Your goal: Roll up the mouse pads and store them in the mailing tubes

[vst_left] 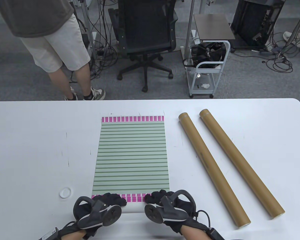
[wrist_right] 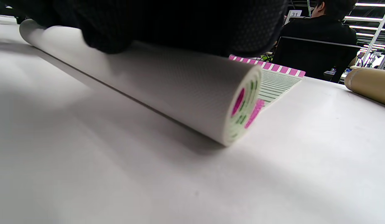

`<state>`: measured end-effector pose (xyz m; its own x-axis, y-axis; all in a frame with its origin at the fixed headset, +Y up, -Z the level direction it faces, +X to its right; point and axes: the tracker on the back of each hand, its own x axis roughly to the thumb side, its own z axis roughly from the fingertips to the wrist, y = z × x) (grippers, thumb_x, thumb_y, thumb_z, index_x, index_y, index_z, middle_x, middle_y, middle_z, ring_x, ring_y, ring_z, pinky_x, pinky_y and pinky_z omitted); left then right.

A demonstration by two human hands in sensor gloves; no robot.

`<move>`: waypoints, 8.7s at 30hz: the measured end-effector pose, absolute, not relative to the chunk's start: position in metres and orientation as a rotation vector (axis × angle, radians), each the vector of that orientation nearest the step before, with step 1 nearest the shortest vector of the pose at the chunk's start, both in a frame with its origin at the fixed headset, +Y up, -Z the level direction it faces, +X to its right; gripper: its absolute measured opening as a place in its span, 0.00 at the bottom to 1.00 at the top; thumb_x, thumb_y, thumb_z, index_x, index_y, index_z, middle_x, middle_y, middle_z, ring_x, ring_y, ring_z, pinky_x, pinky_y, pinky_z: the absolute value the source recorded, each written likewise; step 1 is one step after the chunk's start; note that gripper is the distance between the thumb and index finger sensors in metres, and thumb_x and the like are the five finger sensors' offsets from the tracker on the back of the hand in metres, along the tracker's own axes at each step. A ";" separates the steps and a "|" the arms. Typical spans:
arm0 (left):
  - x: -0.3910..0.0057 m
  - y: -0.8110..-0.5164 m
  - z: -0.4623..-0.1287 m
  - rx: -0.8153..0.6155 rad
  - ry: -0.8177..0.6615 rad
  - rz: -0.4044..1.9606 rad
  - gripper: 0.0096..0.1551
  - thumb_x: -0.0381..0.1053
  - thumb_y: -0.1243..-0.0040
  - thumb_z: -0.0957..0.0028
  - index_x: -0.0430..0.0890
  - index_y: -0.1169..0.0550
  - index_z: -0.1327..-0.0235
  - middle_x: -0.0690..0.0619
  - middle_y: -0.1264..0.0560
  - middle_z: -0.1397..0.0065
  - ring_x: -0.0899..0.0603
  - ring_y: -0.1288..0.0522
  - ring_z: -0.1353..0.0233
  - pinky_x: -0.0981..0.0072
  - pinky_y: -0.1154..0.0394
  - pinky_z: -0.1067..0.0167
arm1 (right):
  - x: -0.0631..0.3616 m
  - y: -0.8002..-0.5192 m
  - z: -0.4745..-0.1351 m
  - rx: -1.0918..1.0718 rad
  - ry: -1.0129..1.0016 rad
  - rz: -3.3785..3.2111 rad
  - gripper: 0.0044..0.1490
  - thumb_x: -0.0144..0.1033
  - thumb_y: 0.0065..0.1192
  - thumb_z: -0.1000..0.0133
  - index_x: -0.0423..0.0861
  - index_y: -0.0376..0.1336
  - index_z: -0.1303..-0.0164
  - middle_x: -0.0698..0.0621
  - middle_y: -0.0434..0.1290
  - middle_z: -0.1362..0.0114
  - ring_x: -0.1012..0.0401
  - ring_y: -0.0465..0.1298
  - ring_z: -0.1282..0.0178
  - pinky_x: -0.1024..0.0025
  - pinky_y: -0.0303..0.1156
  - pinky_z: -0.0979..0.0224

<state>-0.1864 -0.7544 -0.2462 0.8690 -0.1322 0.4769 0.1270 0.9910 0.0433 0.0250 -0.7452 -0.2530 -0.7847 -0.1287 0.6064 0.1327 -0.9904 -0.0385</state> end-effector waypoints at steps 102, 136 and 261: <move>-0.214 -0.736 -0.246 0.441 -0.358 -0.426 0.21 0.65 0.36 0.60 0.66 0.26 0.53 0.66 0.19 0.55 0.58 0.16 0.54 0.67 0.18 0.45 | 0.077 -0.677 -0.289 -0.671 0.233 -3.305 0.63 0.68 0.54 0.58 0.48 0.43 0.16 0.46 0.55 0.16 0.45 0.60 0.20 0.43 0.56 0.19; -0.242 -0.737 -0.261 0.396 -0.264 -0.402 0.22 0.65 0.36 0.59 0.66 0.27 0.52 0.66 0.19 0.54 0.58 0.17 0.53 0.67 0.18 0.43 | 0.206 -0.745 -0.401 0.713 -0.337 -2.906 0.56 0.56 0.65 0.54 0.39 0.53 0.21 0.44 0.71 0.30 0.49 0.77 0.38 0.51 0.75 0.35; -0.357 -0.764 -0.306 -0.322 0.095 -0.181 0.42 0.71 0.36 0.63 0.72 0.34 0.30 0.57 0.31 0.21 0.48 0.23 0.34 0.73 0.20 0.53 | 0.107 -0.697 -0.250 -0.487 0.636 -2.783 0.49 0.65 0.62 0.60 0.55 0.61 0.27 0.55 0.72 0.30 0.55 0.72 0.35 0.56 0.68 0.26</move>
